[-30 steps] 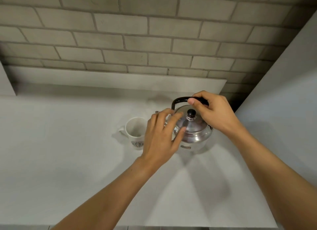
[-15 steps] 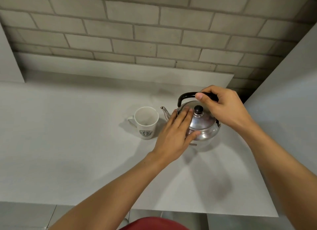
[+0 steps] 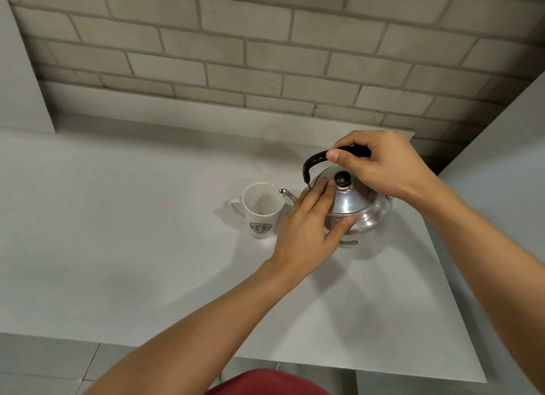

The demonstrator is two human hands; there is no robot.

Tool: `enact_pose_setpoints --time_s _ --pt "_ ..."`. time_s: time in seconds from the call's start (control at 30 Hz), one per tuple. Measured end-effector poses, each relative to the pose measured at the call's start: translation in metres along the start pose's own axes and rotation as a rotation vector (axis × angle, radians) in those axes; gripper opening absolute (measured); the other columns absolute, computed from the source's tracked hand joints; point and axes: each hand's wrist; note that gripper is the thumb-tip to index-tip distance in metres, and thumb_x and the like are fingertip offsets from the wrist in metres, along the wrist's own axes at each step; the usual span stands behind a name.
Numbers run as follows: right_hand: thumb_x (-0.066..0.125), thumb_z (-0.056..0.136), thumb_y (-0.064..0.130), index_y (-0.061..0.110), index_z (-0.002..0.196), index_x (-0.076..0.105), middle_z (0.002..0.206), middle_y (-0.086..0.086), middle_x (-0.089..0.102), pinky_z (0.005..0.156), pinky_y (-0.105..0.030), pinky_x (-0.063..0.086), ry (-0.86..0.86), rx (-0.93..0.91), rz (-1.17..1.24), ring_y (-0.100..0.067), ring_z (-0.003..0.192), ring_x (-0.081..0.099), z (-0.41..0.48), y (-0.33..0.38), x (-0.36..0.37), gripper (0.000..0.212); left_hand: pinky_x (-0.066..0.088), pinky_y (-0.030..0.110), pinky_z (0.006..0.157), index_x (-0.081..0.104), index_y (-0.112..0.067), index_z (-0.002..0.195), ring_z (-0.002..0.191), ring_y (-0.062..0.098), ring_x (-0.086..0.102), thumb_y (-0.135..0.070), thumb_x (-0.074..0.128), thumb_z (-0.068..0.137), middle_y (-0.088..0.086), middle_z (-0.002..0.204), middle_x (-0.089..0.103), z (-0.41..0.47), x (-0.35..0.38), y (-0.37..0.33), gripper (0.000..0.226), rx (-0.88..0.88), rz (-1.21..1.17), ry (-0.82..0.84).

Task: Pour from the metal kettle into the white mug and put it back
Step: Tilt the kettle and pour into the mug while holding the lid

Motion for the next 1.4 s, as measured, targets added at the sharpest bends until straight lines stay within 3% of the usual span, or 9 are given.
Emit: enact_pose_setpoints --time_s 0.13,0.23,0.3,0.47,0.7,0.9,1.07,1.27,1.4 --pt "0.068 0.095 0.05 0.034 0.105 0.08 0.096 0.02 0.078 0.082 -0.034 0.057 0.029 -0.077 -0.05 -0.009 0.089 0.072 0.008 0.015 -0.003 0.023 0.036 0.025 0.12 0.045 -0.011 0.158 0.154 0.02 0.039 -0.05 0.06 0.101 0.004 0.167 0.042 0.0 0.0 -0.002 0.071 -0.002 -0.062 -0.043" --pt "0.069 0.093 0.049 0.035 0.106 0.081 0.1 0.02 0.079 0.085 -0.035 0.057 0.054 -0.122 -0.091 -0.005 0.091 0.071 0.015 0.024 -0.003 0.023 0.016 -0.002 0.112 0.043 -0.012 0.159 0.155 0.015 0.037 -0.052 0.059 0.101 0.004 0.168 0.04 0.0 -0.001 -0.003 0.072 -0.033 -0.114 -0.063" --pt "0.07 0.094 0.048 0.034 0.106 0.081 0.104 0.016 0.081 0.087 -0.038 0.057 0.072 -0.153 -0.114 -0.007 0.095 0.072 0.018 0.027 -0.003 0.022 0.012 -0.006 0.11 0.042 -0.012 0.159 0.155 0.014 0.037 -0.052 0.059 0.101 0.004 0.168 0.04 0.0 0.0 -0.003 0.072 -0.047 -0.152 -0.073" --pt "0.066 0.096 0.047 0.033 0.108 0.081 0.1 0.008 0.082 0.081 -0.044 0.058 0.134 -0.205 -0.197 -0.019 0.092 0.074 0.024 0.031 -0.005 0.024 0.036 0.022 0.12 0.042 -0.017 0.16 0.152 0.012 0.043 -0.051 0.063 0.1 -0.001 0.168 0.041 0.001 0.005 -0.006 0.072 -0.069 -0.248 -0.085" --pt "0.064 0.094 0.05 0.035 0.107 0.081 0.097 0.012 0.081 0.069 -0.034 0.052 0.141 -0.245 -0.229 -0.007 0.069 0.061 0.033 0.039 -0.002 0.026 0.024 0.005 0.118 0.042 -0.02 0.16 0.153 0.006 0.036 -0.056 0.058 0.1 -0.002 0.167 0.042 0.002 0.004 -0.006 0.071 -0.105 -0.307 -0.099" --pt "0.065 0.093 0.05 0.036 0.105 0.082 0.09 0.012 0.08 0.059 -0.026 0.039 0.162 -0.257 -0.245 0.01 0.061 0.053 0.038 0.044 -0.003 0.026 0.039 0.032 0.119 0.045 -0.022 0.158 0.151 0.007 0.042 -0.056 0.06 0.1 -0.005 0.164 0.046 0.004 0.007 -0.008 0.069 -0.121 -0.367 -0.11" --pt "0.065 0.093 0.049 0.035 0.106 0.082 0.092 0.012 0.081 0.064 -0.028 0.041 0.187 -0.258 -0.267 0.0 0.064 0.054 0.038 0.048 -0.007 0.025 0.047 0.04 0.113 0.045 -0.024 0.158 0.146 0.012 0.049 -0.054 0.061 0.101 -0.005 0.16 0.05 0.005 0.006 -0.01 0.067 -0.118 -0.381 -0.125" --pt "0.065 0.095 0.049 0.035 0.11 0.081 0.103 0.009 0.082 0.076 -0.037 0.054 0.22 -0.27 -0.311 -0.019 0.089 0.069 0.039 0.053 -0.011 0.026 0.048 0.039 0.112 0.046 -0.023 0.157 0.146 0.009 0.049 -0.059 0.059 0.099 -0.007 0.16 0.05 0.007 0.008 -0.012 0.069 -0.12 -0.391 -0.153" --pt "0.065 0.095 0.051 0.036 0.11 0.081 0.101 0.008 0.081 0.075 -0.04 0.055 0.229 -0.254 -0.319 -0.02 0.084 0.067 0.041 0.056 -0.014 0.027 0.05 0.041 0.111 0.045 -0.024 0.157 0.145 0.01 0.05 -0.061 0.058 0.099 -0.007 0.159 0.051 0.009 0.009 -0.014 0.07 -0.115 -0.407 -0.163"
Point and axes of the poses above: each hand's wrist, its own z-axis towards the middle knuckle, its own x-axis out of the palm, y = z × x
